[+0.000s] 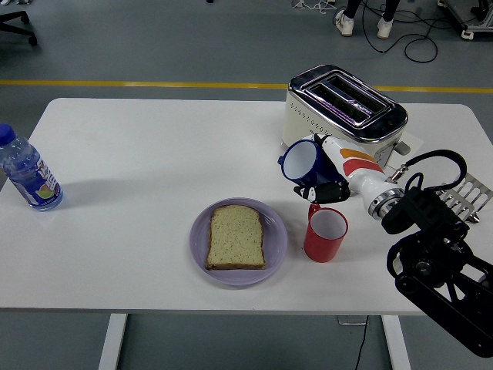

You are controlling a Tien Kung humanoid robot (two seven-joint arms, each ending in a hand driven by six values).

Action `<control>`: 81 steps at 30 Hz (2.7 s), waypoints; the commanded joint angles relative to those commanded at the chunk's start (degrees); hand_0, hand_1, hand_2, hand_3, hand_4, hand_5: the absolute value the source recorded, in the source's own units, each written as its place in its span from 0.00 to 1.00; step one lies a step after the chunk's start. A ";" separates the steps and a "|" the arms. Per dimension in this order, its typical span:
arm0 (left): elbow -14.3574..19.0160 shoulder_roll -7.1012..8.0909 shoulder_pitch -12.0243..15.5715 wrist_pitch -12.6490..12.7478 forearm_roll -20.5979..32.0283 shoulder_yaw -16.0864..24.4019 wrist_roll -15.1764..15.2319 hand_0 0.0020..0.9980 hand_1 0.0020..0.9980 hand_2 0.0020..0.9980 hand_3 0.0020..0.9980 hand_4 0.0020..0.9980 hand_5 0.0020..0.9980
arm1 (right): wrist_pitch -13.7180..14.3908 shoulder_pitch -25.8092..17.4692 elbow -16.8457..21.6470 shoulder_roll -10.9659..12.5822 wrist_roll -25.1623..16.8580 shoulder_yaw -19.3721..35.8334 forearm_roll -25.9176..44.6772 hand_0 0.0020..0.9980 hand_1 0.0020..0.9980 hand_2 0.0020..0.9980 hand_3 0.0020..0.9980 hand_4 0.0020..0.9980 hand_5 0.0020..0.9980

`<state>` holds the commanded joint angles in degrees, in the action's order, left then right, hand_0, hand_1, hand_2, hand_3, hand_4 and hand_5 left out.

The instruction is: Pick up the cup,pour liquid into bread,place the cup on the desk

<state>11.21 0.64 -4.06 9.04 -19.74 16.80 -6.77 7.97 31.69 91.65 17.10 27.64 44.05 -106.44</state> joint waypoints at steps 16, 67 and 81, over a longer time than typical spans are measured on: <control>0.01 -0.06 0.15 -0.01 0.41 -0.21 -0.01 0.63 0.64 0.65 0.50 0.24 0.87 | -6.31 8.86 -1.88 -0.99 3.91 -8.86 -8.45 0.43 0.46 0.58 0.57 0.63 0.00; 0.05 -0.09 0.85 -0.03 1.44 -1.13 -0.06 0.63 0.64 0.65 0.50 0.24 0.87 | -25.45 28.79 1.49 -2.54 9.34 -28.68 -23.25 0.51 0.50 0.60 0.57 0.59 0.00; 0.05 -0.09 0.81 -0.04 1.16 -0.75 -0.08 0.63 0.64 0.65 0.50 0.24 0.87 | -20.67 25.81 0.57 -2.07 9.34 -24.92 -19.22 0.51 0.51 0.61 0.57 0.58 0.00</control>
<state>11.26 0.55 -3.25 9.00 -18.58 16.05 -6.85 -12.70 57.50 92.22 15.03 36.98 19.13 -125.66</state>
